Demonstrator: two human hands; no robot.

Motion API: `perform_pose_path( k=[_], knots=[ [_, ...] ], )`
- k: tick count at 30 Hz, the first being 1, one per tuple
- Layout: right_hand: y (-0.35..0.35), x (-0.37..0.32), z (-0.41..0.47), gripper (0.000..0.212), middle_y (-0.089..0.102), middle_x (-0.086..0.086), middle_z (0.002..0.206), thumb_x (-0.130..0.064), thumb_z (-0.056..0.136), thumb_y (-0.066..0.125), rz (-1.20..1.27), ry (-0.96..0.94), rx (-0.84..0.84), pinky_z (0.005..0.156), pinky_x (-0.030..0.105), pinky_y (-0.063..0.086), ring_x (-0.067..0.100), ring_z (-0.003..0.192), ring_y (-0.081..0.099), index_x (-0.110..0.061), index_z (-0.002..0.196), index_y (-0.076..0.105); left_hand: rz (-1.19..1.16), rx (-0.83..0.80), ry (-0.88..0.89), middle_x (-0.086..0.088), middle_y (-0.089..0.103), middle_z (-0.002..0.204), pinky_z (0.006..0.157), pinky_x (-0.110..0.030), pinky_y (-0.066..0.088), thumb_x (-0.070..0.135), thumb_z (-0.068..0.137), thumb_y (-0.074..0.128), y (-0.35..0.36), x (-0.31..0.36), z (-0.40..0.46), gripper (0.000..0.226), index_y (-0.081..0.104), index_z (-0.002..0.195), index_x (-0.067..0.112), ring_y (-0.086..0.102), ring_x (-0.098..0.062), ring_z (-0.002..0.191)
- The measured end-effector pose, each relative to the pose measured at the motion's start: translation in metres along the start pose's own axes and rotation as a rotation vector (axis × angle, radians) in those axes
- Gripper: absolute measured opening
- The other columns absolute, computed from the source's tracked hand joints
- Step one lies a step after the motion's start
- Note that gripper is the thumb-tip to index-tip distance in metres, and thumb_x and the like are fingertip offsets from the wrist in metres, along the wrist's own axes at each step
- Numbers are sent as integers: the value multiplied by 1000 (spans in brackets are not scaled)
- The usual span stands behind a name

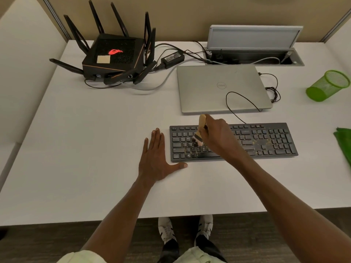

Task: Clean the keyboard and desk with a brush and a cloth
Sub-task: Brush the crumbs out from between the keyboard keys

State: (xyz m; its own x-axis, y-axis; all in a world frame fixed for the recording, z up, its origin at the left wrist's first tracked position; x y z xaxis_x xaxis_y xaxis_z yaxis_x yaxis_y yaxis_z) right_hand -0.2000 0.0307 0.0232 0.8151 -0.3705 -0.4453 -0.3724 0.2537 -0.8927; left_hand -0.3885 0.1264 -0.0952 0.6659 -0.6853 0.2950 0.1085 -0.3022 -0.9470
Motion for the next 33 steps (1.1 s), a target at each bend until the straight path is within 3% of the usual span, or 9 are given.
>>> perform_pose_path(
  k=[4,8,13,17,22,27,33],
  knots=[
    [-8,2,3,16,70,10,82,-18,97,48,9,-62,-25,55,35,52,23,67,65,-7,105,57,7,4,4,-11,-17,169,127,-42,-10,106,64,29,1,0,0,144,1,162,3,-19,-20,156],
    [-6,-11,7,20,66,5,78,-19,98,43,41,-142,-9,50,17,33,15,61,55,-6,106,57,-2,9,7,-10,-17,169,127,-43,-10,105,65,30,0,0,0,144,1,162,3,-19,-20,156],
    [1,-9,-2,12,66,9,81,-9,98,49,11,-208,-149,54,29,46,22,68,61,-10,108,56,2,19,5,-11,-15,169,127,-43,-7,105,65,33,1,0,0,144,2,162,3,-17,-20,156],
    [-7,-7,1,11,62,-1,78,-7,98,52,17,-203,-82,53,15,32,16,65,56,-9,107,58,-1,12,7,-11,-15,170,128,-44,-7,107,64,29,1,-1,0,145,2,162,3,-18,-20,156],
    [1,-8,-5,14,62,-6,76,-4,93,57,40,-241,-168,52,13,30,3,61,52,-17,95,58,4,7,-4,-10,-17,169,127,-42,-9,107,64,29,0,0,0,145,0,162,4,-20,-18,156],
    [-13,10,-8,16,65,5,76,-2,90,60,-79,-180,-131,54,29,45,21,65,60,-16,98,58,7,10,1,-10,-16,169,127,-43,-9,107,63,28,1,0,0,145,1,162,4,-19,-19,156],
    [-12,0,-6,13,65,-1,72,-3,94,55,81,-214,-83,51,21,43,11,60,60,-16,93,58,0,8,4,-10,-16,169,127,-43,-8,107,63,27,0,-1,0,146,1,162,4,-18,-19,156]
  ],
)
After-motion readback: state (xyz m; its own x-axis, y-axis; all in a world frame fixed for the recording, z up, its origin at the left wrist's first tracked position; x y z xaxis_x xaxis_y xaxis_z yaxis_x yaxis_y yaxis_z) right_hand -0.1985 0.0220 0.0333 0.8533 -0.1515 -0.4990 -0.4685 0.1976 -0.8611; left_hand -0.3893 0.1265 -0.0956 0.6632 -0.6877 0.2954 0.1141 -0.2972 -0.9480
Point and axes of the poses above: each hand's wrist, its own z-axis towards the middle knuckle, its own y-axis out of the palm, x = y × z, the point moved 2 cm from there along z, towards the middle knuckle
